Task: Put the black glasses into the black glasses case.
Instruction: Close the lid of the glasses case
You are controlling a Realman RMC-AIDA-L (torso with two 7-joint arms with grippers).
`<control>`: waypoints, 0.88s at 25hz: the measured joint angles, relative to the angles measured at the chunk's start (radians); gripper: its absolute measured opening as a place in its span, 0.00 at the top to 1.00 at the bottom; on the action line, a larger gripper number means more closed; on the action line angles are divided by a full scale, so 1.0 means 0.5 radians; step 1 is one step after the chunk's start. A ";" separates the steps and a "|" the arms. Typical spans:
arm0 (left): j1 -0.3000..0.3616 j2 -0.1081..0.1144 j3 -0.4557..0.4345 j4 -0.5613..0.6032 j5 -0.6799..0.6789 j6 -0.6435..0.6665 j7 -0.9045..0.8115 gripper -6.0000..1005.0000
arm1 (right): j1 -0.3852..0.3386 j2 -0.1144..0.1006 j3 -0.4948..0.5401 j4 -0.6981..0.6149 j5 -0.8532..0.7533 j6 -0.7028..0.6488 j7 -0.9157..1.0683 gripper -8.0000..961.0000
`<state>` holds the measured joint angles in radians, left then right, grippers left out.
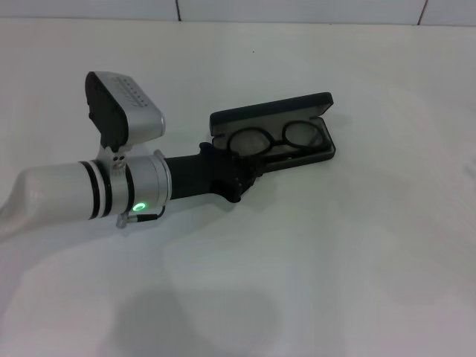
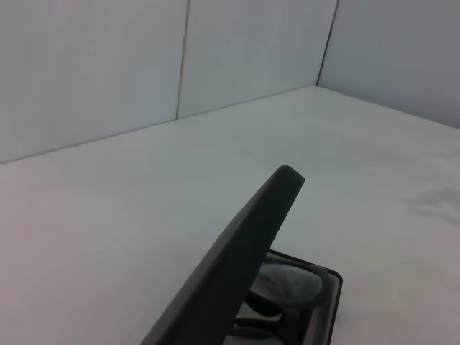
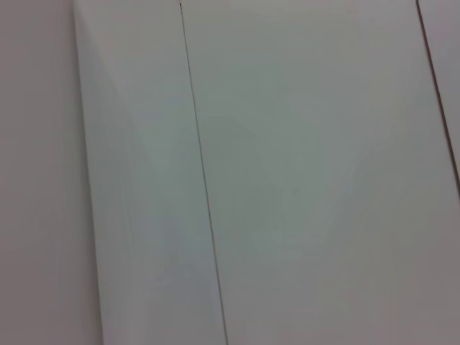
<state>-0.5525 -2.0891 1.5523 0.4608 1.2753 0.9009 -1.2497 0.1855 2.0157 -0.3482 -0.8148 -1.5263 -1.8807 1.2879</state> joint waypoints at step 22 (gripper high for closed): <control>-0.029 0.008 -0.380 0.475 0.027 0.437 -0.098 0.87 | 0.024 -0.003 -0.024 0.171 -0.052 -0.015 -0.112 0.83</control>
<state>-0.5671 -2.0851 1.3623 0.6981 1.2889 1.1192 -1.2988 0.1973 2.0140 -0.3600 -0.7294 -1.5523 -1.8884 1.2320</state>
